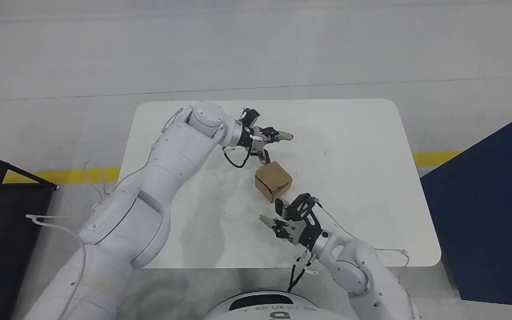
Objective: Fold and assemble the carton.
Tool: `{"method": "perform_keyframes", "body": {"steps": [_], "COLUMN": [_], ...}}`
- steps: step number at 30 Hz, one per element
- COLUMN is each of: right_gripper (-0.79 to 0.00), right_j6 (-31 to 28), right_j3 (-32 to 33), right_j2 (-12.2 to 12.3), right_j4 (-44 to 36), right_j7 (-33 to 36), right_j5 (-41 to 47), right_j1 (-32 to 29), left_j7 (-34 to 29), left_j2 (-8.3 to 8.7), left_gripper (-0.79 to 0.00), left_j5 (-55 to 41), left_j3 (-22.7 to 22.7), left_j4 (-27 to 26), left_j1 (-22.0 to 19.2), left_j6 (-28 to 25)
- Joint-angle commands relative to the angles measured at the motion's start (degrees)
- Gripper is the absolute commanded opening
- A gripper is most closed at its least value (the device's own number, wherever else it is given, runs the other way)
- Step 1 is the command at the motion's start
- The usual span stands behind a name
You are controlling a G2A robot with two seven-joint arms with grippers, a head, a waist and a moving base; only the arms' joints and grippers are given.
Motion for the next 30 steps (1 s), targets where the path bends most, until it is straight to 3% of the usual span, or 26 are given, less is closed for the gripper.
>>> {"method": "perform_keyframes", "body": {"steps": [1,5,8,9,10,11,13,17,20,23,27,30], "right_gripper": [-0.237,-0.265,-0.289,-0.385,-0.425,-0.409,-0.237,-0.256,-0.268,-0.274,-0.262,-0.265], "right_j6": [-1.5,-2.5,-0.5,1.6,3.9,6.9,11.4,20.5,24.7,26.0,25.1,24.6], "right_j3": [1.4,5.3,8.7,9.4,9.6,9.6,8.4,5.3,2.2,0.2,-0.8,-0.6], "right_j2": [0.3,1.0,1.1,1.0,0.9,0.7,0.3,-0.3,-0.9,-1.3,-1.4,-1.4], "right_j4": [-0.7,-2.3,-3.3,-3.5,-3.6,-3.3,-2.5,0.9,3.2,5.6,7.8,8.0], "right_j7": [-0.9,-5.0,-11.2,-13.1,-14.7,-15.6,-14.9,-13.9,-13.5,-11.8,-9.0,-7.9], "right_j5": [0.8,2.5,5.7,6.3,7.1,8.0,10.6,7.8,7.8,8.6,9.4,9.8], "right_j1": [-1.4,-4.2,-5.9,-6.3,-6.5,-6.4,-4.8,0.2,3.2,5.7,8.0,8.7], "left_j7": [-0.6,-1.5,-1.4,-1.5,-2.0,-2.4,-3.6,-5.8,-7.9,-10.7,-12.0,-10.9], "left_j2": [-0.94,-2.62,-2.6,-2.34,-1.98,-1.49,-0.35,2.04,3.57,4.76,6.58,8.94], "left_gripper": [0.0,0.0,0.0,0.0,0.0,0.0,0.0,0.0,0.0,0.0,0.0,0.0], "left_j5": [-0.4,-1.7,-3.4,-3.4,-3.8,-4.3,-4.6,-5.1,-4.9,-2.5,-2.8,-4.7], "left_j3": [0.4,0.6,-0.9,-1.4,-2.0,-2.7,-4.0,-6.1,-7.1,-6.7,-8.0,-11.3], "left_j4": [0.4,2.4,6.1,7.3,8.4,9.6,11.6,13.5,12.8,10.4,4.6,-0.8], "left_j1": [-0.4,-1.4,-2.8,-3.3,-3.8,-4.4,-5.4,-6.3,-5.2,-2.7,1.8,4.9], "left_j6": [-0.4,-1.7,-3.5,-4.1,-4.9,-5.7,-7.5,-10.6,-11.8,-9.3,-5.7,-4.8]}}
